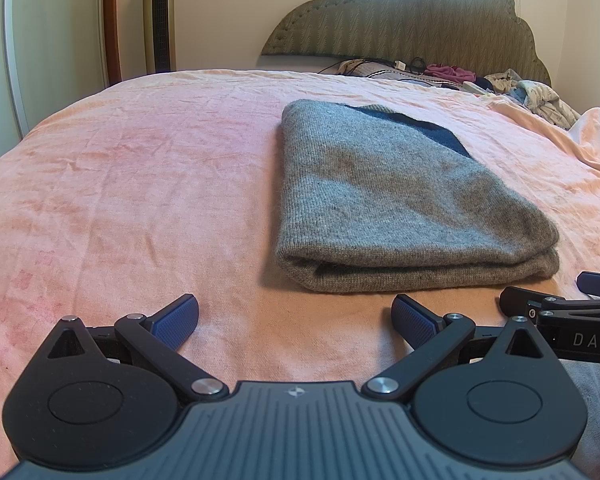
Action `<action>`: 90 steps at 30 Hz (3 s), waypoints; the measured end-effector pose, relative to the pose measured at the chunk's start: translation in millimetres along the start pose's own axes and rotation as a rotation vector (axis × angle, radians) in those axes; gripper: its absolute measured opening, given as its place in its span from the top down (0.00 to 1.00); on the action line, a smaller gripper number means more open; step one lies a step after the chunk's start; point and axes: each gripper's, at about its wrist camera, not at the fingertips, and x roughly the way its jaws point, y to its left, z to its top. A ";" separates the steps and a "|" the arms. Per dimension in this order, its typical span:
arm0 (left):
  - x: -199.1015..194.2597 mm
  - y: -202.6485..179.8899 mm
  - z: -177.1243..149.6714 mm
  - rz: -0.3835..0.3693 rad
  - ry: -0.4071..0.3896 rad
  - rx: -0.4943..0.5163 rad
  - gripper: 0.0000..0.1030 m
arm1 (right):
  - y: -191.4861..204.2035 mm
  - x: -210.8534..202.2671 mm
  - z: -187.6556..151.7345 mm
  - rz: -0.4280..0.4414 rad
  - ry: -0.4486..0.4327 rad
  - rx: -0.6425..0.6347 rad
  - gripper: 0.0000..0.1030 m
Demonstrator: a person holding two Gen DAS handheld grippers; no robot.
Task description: Fold small clothes
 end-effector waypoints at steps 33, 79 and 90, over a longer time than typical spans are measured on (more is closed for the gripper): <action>4.0 -3.8 6.6 0.017 0.047 0.006 0.00 | 0.2 -0.3 -0.1 0.000 0.000 0.000 0.00; -29.5 -4.2 11.7 0.017 0.019 -0.007 0.00 | -7.2 -18.1 5.9 0.013 0.028 0.060 0.00; -28.0 -1.5 13.4 0.011 0.034 -0.022 0.00 | -5.0 -17.0 6.6 0.020 0.036 0.048 0.00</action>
